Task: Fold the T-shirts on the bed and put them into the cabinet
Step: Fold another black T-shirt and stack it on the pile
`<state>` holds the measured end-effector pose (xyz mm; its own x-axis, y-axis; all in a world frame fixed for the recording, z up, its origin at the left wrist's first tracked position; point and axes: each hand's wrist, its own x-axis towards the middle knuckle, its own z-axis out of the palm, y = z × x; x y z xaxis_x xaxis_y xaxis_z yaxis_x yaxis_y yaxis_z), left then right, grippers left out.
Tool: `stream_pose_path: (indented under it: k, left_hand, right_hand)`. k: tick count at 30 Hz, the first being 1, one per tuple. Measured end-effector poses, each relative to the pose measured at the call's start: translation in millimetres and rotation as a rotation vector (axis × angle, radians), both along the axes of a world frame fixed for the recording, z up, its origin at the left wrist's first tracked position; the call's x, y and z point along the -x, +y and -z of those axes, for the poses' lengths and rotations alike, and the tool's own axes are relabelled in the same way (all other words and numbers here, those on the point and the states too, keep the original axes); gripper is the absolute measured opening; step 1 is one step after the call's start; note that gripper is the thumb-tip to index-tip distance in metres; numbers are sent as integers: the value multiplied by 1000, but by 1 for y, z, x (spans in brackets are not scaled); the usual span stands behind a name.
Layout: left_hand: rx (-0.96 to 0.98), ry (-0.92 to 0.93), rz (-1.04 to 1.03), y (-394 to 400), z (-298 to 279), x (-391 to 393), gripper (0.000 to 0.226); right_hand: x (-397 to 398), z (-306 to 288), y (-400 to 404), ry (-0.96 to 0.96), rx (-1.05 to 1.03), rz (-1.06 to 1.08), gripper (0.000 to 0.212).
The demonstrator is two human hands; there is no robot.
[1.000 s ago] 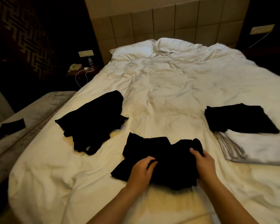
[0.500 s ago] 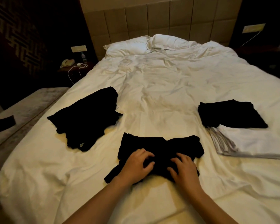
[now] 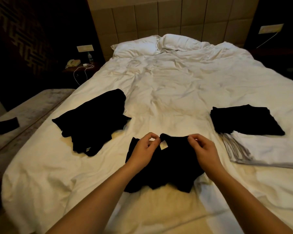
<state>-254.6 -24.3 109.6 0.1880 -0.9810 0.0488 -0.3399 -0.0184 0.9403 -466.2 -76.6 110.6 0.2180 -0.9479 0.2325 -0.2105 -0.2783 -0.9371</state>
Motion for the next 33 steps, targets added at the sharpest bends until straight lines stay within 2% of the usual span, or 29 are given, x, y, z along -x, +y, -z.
stream_pose_path:
  k: [2,4,6,7,9,13,18,20,23,26,29,31,33]
  left_hand:
    - [-97,99,23,-4,-21,0,18]
    - [-163,177,46,-5,-38,-1,19]
    - [-182,234,79,-4,-52,-1,21]
    - [-185,240,98,-4,-57,0,21]
    - [-188,201,144,-2,-68,5,19]
    - [-188,73,223,4,-81,17,20]
    - [-137,18,191,8,-86,4,8]
    - [-117,-98,122,7,-83,-7,9]
    - [-39,-377,-29,7,-79,-19,10]
    - [-16,-595,-32,12,-86,-30,2]
    - [-24,-579,-27,13,-97,-40,4]
    - [-1,-551,-99,11,-105,-44,7]
    - [22,-573,-227,8,-111,-50,7]
  right_hand:
    - [3,-15,-4,-1,-121,-24,22]
    - [9,-24,-7,116,-175,-42,24]
    - [13,-31,-6,217,-131,-35,27]
    - [12,-36,-4,205,-93,-40,26]
    - [6,-47,5,148,-50,-127,22]
    - [-7,-61,18,130,-153,-368,18]
    - [5,-66,15,97,-101,-295,17]
    - [8,-69,12,114,-45,-260,12]
    - [13,-74,7,311,65,-282,14]
    - [21,-85,4,463,162,-255,19]
    - [27,-100,-4,722,320,-213,12]
    - [29,-109,-12,907,388,-204,10]
    - [31,-121,-18,878,316,-205,11]
